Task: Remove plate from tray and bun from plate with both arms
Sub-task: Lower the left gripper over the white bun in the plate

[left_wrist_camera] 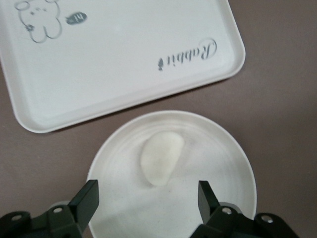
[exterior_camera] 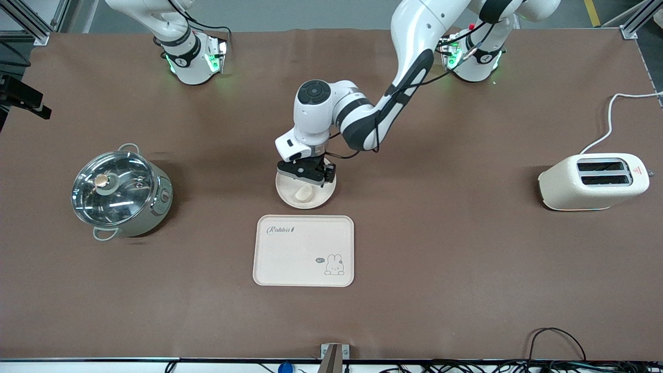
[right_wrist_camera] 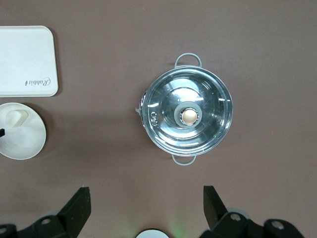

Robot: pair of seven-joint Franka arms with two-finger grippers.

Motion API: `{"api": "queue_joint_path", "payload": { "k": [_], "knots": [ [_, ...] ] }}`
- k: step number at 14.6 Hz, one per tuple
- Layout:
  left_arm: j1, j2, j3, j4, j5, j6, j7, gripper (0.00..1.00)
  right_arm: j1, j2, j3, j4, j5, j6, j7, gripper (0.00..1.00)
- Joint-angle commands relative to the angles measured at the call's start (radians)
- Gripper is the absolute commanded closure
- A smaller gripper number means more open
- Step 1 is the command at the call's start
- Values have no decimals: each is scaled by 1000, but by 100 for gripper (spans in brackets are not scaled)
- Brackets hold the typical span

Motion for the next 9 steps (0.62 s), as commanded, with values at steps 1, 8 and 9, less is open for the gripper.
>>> {"api": "queue_joint_path", "payload": {
  "k": [1, 8, 9],
  "knots": [
    [-49, 40, 24, 21, 50, 11, -39, 14, -6, -1, 4, 15, -21, -21, -16, 0],
    [-44, 97, 39, 27, 148, 129, -42, 24, -26, -36, 7, 12, -18, -47, -39, 0],
    [-46, 112, 57, 27, 148, 169, -42, 24, -28, -36, 5, 9, -17, -47, -39, 0]
  ]
}}
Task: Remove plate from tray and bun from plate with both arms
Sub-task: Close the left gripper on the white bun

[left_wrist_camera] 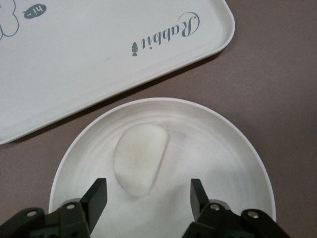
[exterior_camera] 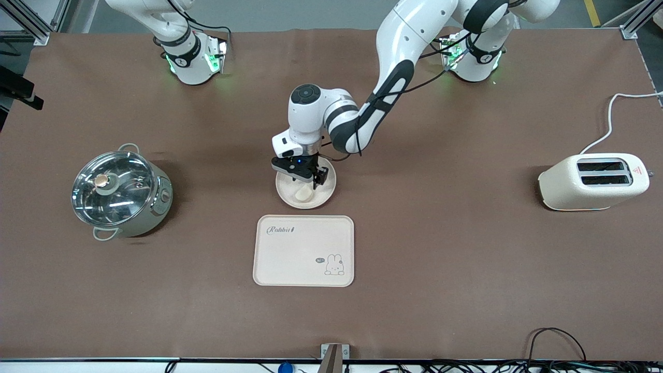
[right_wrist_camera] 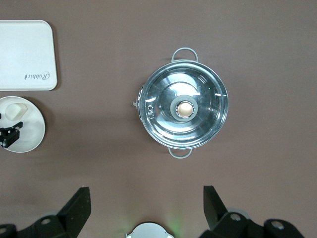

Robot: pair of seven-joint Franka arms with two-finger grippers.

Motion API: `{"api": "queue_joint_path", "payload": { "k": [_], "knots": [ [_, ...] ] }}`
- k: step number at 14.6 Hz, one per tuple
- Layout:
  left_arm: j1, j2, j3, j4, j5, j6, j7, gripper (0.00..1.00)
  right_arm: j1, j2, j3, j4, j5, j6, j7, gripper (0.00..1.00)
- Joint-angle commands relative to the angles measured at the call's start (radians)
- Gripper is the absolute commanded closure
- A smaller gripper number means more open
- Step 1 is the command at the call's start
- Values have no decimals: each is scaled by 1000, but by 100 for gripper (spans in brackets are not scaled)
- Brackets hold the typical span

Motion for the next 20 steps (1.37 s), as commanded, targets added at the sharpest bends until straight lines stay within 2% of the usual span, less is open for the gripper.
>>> {"api": "queue_joint_path", "payload": {
  "k": [1, 4, 11, 12, 14, 15, 20],
  "knots": [
    [-7, 47, 40, 23, 26, 91, -14, 25, -13, -14, 8, -5, -12, -9, -14, 0],
    [-7, 76, 68, 31, 26, 124, -9, 27, -22, -13, 9, -6, -5, 0, -14, 0],
    [-8, 91, 68, 63, 23, 122, -15, 49, -27, -14, 9, -10, -4, -3, -14, 0],
    [-11, 90, 68, 63, 23, 122, -15, 55, -24, -16, 11, -10, -2, -3, -14, 0],
    [-22, 85, 68, 63, 21, 118, -43, 79, -19, -19, 14, -10, -2, 3, -15, 0],
    [-24, 81, 66, 63, 20, 112, -58, 87, -16, -27, 17, -11, -2, 6, -15, 0],
    [-17, -45, 62, 58, 14, -32, -106, 92, 22, -51, 29, -25, -2, 17, -12, 0]
  ]
}}
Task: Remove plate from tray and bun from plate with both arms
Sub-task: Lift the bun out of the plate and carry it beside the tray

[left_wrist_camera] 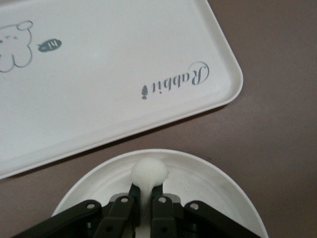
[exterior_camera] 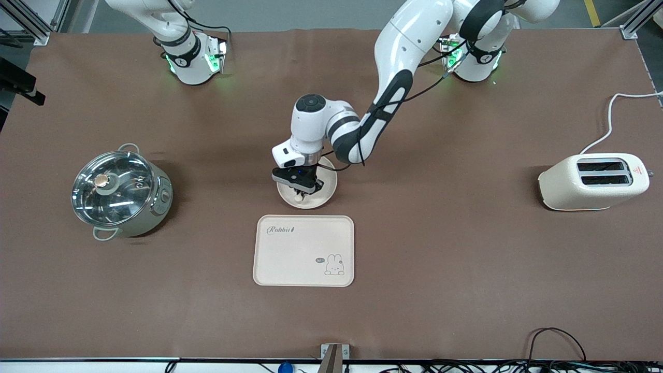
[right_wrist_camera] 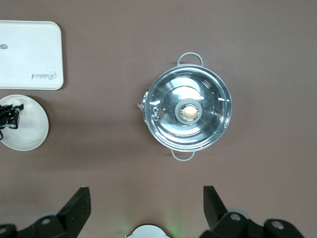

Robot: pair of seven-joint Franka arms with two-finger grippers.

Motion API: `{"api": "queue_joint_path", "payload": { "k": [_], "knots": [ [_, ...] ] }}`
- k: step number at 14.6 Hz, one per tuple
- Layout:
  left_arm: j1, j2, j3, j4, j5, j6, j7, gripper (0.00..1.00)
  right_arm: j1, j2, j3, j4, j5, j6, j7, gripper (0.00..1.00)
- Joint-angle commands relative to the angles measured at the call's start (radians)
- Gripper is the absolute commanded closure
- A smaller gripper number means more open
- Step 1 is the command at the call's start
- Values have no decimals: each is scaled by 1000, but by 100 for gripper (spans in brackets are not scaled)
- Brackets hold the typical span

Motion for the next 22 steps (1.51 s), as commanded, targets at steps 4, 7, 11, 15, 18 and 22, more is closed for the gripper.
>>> {"api": "queue_joint_path", "payload": {
  "k": [4, 7, 11, 15, 18, 22],
  "knots": [
    [69, -168, 10, -23, 14, -216, -132, 94, 9, -34, 2, -37, -4, 7, -4, 0],
    [205, -256, 6, -57, 14, -282, -109, 90, 8, -46, 2, -60, -4, 11, -4, 0],
    [391, -336, -4, -176, 2, -307, 21, 91, 19, -48, 5, -60, -1, 10, 0, 0],
    [544, -377, -48, -287, -47, -339, 161, 91, 17, -46, 4, -62, -1, 11, -1, 0],
    [586, -348, -70, -347, -67, -338, 147, 90, 17, -45, 4, -62, -1, 11, 0, 0],
    [638, -299, -68, -391, -67, -328, 147, 84, 17, -43, 4, -63, -1, 11, 0, 0]
  ]
}}
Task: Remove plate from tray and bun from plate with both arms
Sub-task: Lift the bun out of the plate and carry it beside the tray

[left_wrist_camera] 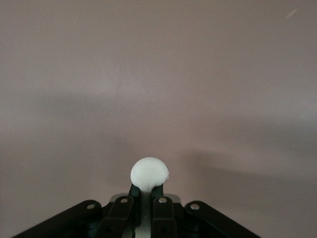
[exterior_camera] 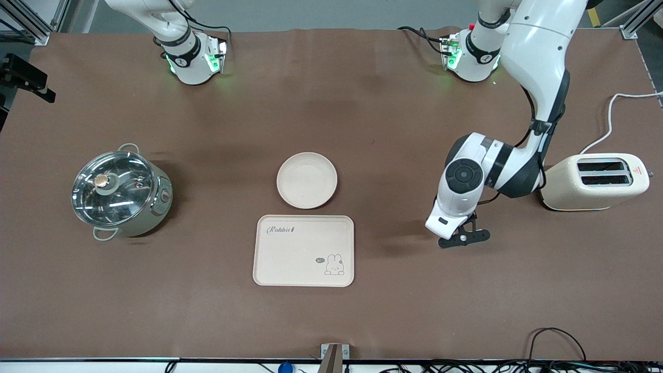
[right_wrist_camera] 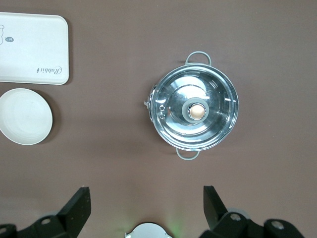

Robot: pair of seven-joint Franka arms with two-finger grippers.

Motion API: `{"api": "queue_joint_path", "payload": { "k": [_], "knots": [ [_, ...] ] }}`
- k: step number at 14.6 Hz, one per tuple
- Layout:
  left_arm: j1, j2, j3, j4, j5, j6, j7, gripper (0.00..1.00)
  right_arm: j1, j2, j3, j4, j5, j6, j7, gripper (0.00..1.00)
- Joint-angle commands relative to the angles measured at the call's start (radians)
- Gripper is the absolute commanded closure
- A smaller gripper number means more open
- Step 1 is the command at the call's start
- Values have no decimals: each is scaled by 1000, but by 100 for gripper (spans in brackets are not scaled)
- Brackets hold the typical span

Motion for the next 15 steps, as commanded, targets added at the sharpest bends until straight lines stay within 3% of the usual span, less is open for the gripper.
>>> {"api": "queue_joint_path", "payload": {
  "k": [1, 4, 6, 9, 11, 15],
  "knots": [
    [35, 15, -10, -28, -10, 8, 3, 84, 4, -35, -1, -42, 1, 12, 0, 0],
    [38, 37, -10, -22, -13, 43, 1, 82, 4, -35, -1, -48, 1, 12, -1, 0],
    [43, 51, -10, -18, -12, 78, 0, 69, 4, -36, -1, -52, 1, 12, 0, 0],
    [45, 51, -12, 42, -17, 80, 1, 40, 1, -34, -2, -52, 1, 15, -1, 0],
    [42, 52, -12, 64, -32, 78, 3, 0, -2, -34, -2, -54, 7, 21, -1, 0],
    [42, 40, -12, 100, -32, 71, 7, 0, -2, -34, -4, -52, 8, 24, -1, 0]
  ]
}}
